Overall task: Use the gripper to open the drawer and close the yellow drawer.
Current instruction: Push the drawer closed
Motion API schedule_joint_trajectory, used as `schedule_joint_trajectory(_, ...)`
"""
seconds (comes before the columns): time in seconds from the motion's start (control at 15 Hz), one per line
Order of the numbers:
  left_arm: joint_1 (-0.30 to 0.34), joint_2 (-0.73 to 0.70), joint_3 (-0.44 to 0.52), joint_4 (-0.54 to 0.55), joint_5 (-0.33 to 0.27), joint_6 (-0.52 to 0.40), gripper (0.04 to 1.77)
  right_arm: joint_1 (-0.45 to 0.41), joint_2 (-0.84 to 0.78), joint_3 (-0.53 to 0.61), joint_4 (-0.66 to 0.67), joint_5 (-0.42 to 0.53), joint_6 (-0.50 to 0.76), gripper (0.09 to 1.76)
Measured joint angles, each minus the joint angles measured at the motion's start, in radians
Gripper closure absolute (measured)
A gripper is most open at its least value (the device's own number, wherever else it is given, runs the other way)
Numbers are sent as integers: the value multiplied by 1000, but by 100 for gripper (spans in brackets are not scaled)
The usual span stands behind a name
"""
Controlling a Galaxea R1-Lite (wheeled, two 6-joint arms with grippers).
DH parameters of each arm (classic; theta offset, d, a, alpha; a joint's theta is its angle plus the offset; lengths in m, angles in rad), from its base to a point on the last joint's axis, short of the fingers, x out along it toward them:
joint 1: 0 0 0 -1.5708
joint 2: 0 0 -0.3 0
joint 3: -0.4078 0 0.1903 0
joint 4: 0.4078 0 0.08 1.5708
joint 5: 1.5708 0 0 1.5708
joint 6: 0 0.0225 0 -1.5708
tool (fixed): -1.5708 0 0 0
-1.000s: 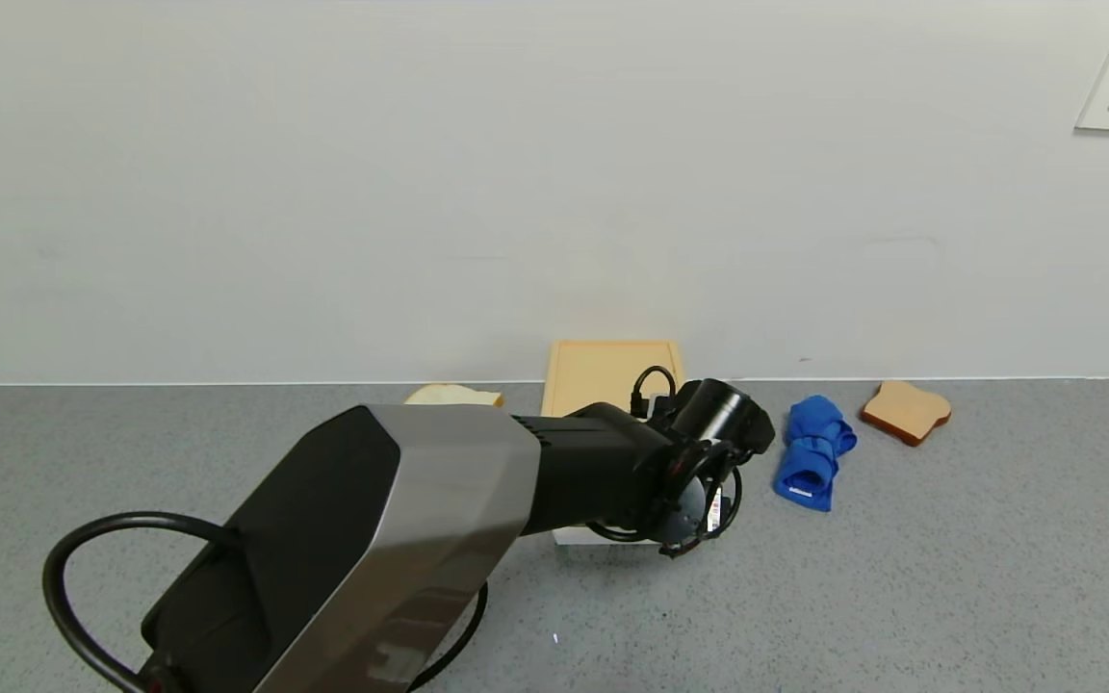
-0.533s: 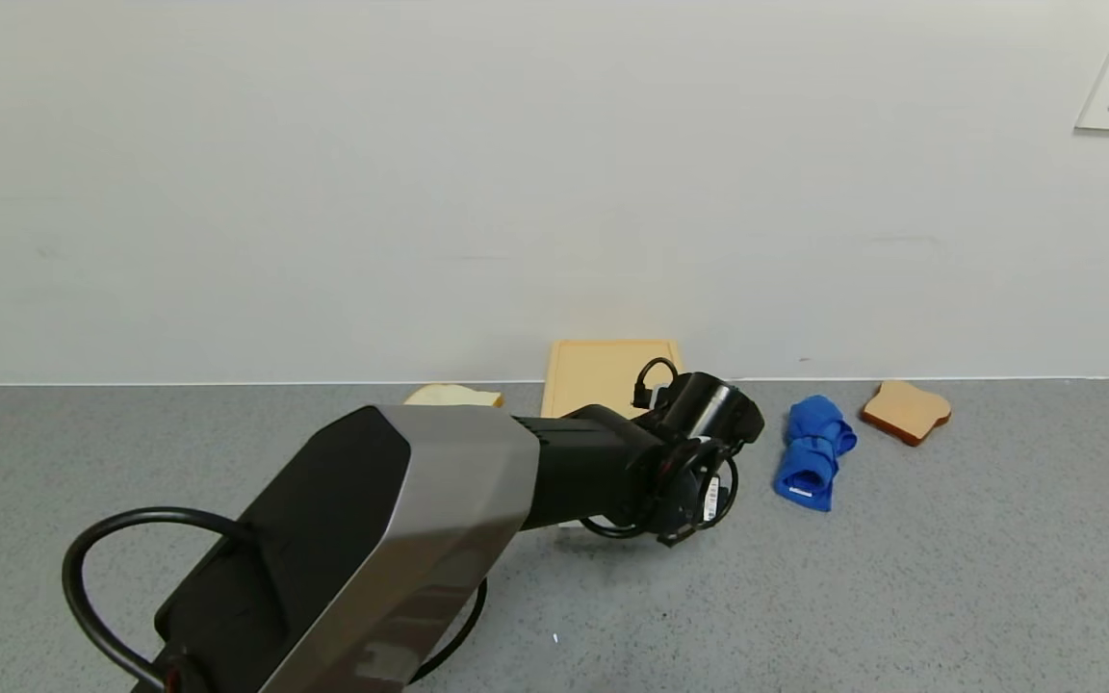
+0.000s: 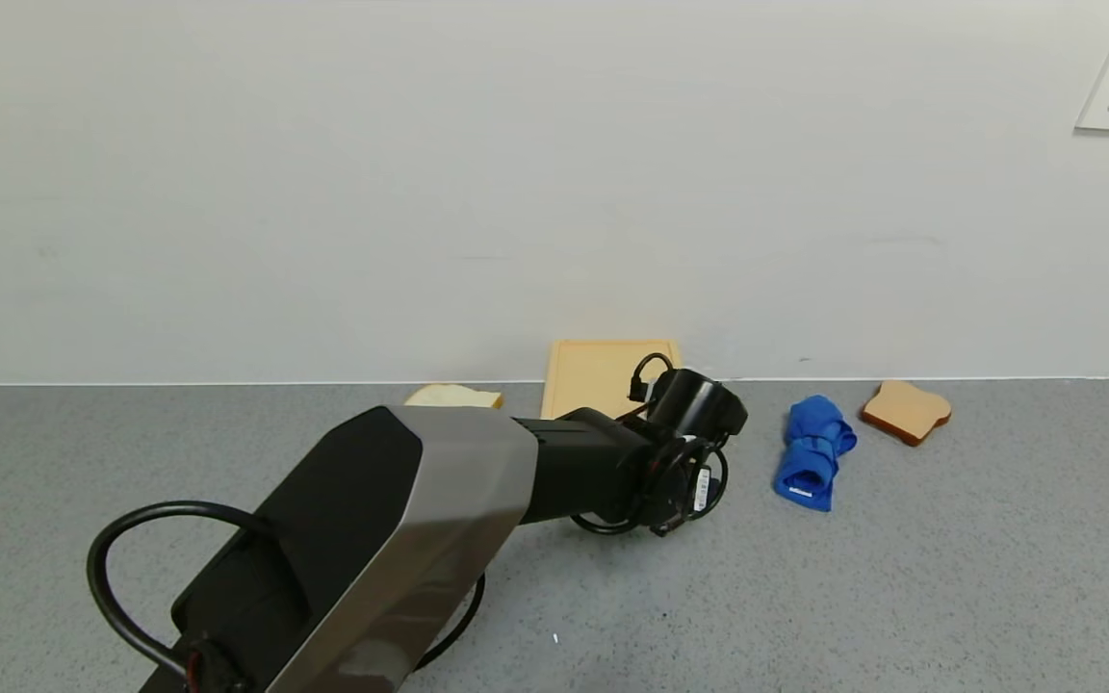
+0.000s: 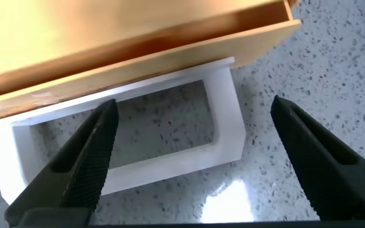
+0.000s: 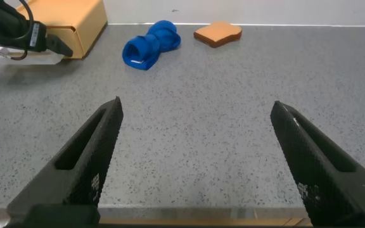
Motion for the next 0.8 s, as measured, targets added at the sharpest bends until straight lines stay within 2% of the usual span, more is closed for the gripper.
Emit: schedule_joint_trajectory(0.8, 6, 11, 0, -31, 16, 48, 8, 0, 0, 0, 0, 0, 0, 14)
